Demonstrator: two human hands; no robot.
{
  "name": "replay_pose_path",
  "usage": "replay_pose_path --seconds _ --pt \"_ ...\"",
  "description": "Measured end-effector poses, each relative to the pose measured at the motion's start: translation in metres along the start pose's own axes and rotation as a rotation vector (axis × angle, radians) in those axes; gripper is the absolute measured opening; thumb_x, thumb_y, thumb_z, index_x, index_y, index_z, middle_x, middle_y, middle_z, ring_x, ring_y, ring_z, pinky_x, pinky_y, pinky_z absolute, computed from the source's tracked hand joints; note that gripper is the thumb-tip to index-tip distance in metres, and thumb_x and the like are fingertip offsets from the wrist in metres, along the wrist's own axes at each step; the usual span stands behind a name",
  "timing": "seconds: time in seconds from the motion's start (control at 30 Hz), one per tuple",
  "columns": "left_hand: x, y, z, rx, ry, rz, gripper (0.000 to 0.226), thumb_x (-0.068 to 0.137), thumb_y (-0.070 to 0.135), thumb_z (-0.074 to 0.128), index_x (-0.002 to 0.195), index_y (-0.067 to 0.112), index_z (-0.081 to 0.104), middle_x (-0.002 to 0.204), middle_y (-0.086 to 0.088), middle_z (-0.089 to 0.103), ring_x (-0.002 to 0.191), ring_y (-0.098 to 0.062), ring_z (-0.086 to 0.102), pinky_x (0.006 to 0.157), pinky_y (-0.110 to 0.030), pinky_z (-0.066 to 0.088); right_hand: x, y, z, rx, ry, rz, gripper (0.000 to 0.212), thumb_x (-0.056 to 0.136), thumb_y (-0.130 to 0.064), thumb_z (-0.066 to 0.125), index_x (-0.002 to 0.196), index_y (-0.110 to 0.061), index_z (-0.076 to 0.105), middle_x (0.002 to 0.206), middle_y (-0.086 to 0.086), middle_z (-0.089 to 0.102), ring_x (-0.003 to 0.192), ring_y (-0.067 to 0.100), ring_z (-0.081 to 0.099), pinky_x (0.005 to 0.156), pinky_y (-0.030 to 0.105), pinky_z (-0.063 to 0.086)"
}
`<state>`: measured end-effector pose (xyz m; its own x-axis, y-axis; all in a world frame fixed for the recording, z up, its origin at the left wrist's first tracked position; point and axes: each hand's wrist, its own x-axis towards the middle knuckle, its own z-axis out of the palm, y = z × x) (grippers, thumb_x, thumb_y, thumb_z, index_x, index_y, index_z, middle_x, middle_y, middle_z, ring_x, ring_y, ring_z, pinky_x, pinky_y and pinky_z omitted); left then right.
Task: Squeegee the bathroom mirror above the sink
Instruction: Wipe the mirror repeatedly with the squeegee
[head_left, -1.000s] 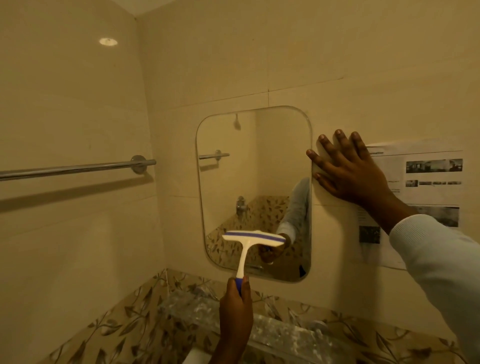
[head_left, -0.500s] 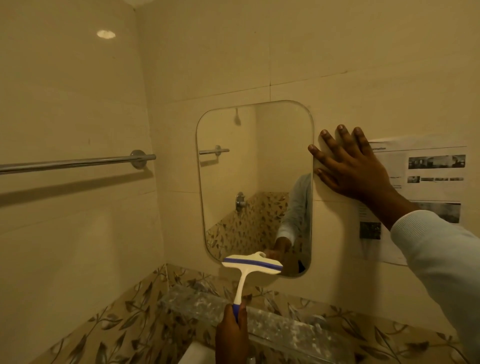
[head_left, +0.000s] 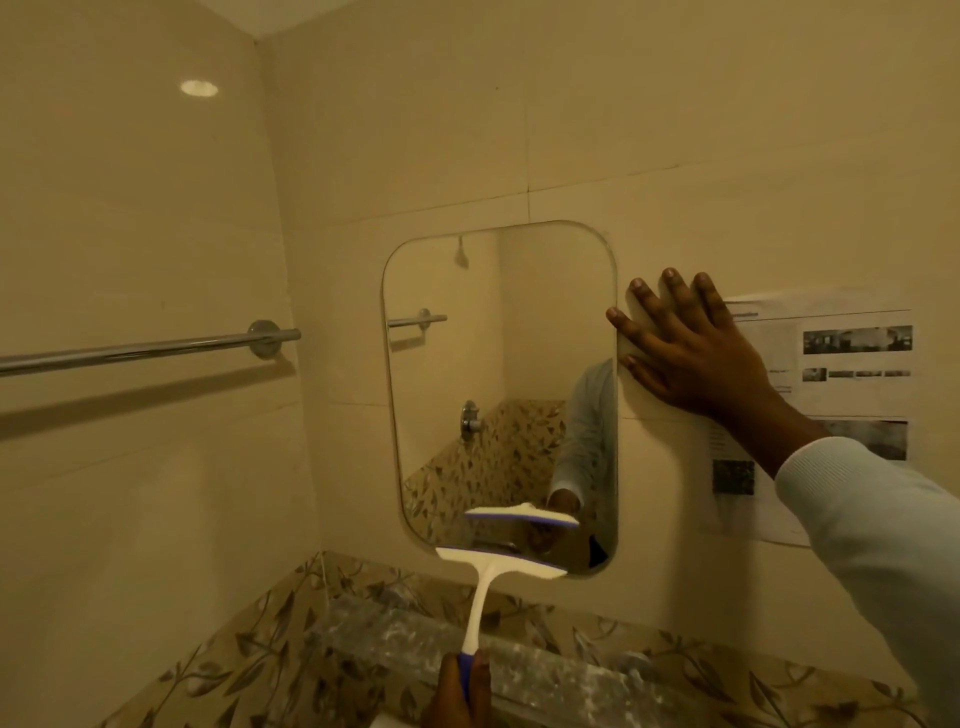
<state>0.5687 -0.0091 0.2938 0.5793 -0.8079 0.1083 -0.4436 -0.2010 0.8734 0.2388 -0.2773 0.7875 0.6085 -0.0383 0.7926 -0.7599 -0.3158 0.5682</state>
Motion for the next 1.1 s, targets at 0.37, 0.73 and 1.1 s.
replay_pose_path --seconds 0.37,0.73,1.1 --pt "-0.012 0.234 -0.086 -0.541 -0.180 -0.002 0.022 0.111 0.032 0.033 0.103 0.023 0.050 0.085 0.001 0.055 0.058 0.001 0.059 0.060 -0.016 0.051 -0.001 0.001 -0.010 0.062 -0.045 -0.023 0.074 0.105 -0.062 0.029 0.169 -0.026 0.017 0.175 0.021 0.013 0.162 0.044 0.009 0.129 0.064 0.011" --pt "0.036 0.333 -0.133 -1.289 -0.248 0.082 0.043 0.086 0.029 0.064 0.126 0.011 0.066 0.095 -0.005 0.076 0.089 -0.021 0.068 0.078 -0.039 0.055 0.015 -0.179 -0.123 1.032 -0.443 0.296 0.059 0.095 -0.073 0.035 0.129 -0.036 0.065 0.102 -0.012 0.070 0.090 0.007 0.066 0.081 0.036 0.057" --pt "0.089 0.348 -0.150 -0.716 -0.156 0.341 0.022 0.097 0.052 0.061 0.105 0.038 0.075 0.106 0.012 0.078 0.102 -0.010 0.072 0.076 -0.023 0.052 0.076 -0.199 -0.111 0.614 -0.319 0.202 0.032 0.104 -0.030 0.059 0.135 -0.021 0.052 0.119 0.002 0.067 0.095 0.020 0.067 0.080 0.042 0.062"
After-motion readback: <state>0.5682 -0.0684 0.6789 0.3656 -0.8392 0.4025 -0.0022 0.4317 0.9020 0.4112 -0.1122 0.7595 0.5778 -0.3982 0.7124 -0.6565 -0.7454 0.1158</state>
